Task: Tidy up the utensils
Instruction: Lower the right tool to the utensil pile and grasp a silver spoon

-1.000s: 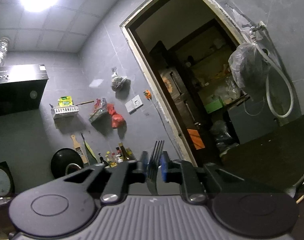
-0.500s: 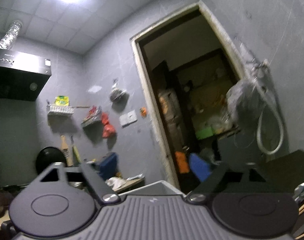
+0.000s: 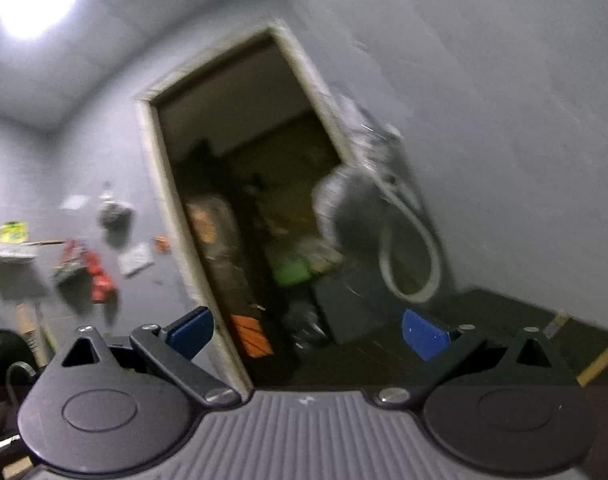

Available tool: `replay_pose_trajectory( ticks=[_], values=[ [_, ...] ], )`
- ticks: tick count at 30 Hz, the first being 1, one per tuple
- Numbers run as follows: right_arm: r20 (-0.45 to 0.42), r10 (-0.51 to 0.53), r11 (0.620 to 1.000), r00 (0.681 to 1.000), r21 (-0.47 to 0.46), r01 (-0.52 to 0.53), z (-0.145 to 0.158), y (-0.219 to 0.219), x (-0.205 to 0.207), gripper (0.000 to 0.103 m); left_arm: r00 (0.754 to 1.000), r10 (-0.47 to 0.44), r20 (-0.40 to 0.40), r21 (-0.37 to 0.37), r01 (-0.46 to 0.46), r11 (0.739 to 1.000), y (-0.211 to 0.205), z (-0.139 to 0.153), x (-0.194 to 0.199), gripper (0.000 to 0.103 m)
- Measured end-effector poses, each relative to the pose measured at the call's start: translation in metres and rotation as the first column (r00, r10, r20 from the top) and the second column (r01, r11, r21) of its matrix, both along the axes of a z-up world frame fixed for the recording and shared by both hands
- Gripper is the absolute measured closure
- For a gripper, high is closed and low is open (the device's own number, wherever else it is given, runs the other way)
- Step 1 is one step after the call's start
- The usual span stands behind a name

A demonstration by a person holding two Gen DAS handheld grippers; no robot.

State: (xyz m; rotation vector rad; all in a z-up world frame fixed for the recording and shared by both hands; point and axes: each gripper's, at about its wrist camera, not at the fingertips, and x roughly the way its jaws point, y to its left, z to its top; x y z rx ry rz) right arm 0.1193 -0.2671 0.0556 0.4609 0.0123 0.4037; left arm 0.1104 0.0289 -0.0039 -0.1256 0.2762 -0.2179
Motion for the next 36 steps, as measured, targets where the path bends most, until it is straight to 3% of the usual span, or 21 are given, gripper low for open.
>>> replay_pose_trajectory(
  ticks=[5,13,21,27,36],
  values=[
    [-0.181,-0.049,0.997,0.982,0.049,0.059,-0.018,-0.021,0.022,0.0,1.0,-0.003,0.0,-0.005,0.003,1.0,0.001,-0.001,0.0,0.025],
    [-0.347,-0.029,0.993,0.937,0.095,0.066,-0.043,-0.029,0.05,0.0,1.0,-0.012,-0.004,-0.018,0.012,1.0,0.003,-0.003,0.006,0.025],
    [-0.436,0.117,0.989,0.892,0.128,-0.068,-0.039,-0.005,0.092,0.0,1.0,-0.014,-0.003,-0.021,0.014,1.0,0.003,-0.004,0.007,0.025],
    [-0.523,0.254,0.967,0.814,0.171,-0.192,-0.044,0.022,0.132,0.0,1.0,-0.015,-0.004,-0.023,0.015,1.0,0.003,-0.005,0.007,0.024],
    [-0.612,0.242,0.969,0.753,0.186,-0.16,-0.062,0.033,0.169,0.005,1.0,-0.009,-0.006,-0.024,0.009,1.0,0.002,-0.005,0.007,0.024]
  ],
)
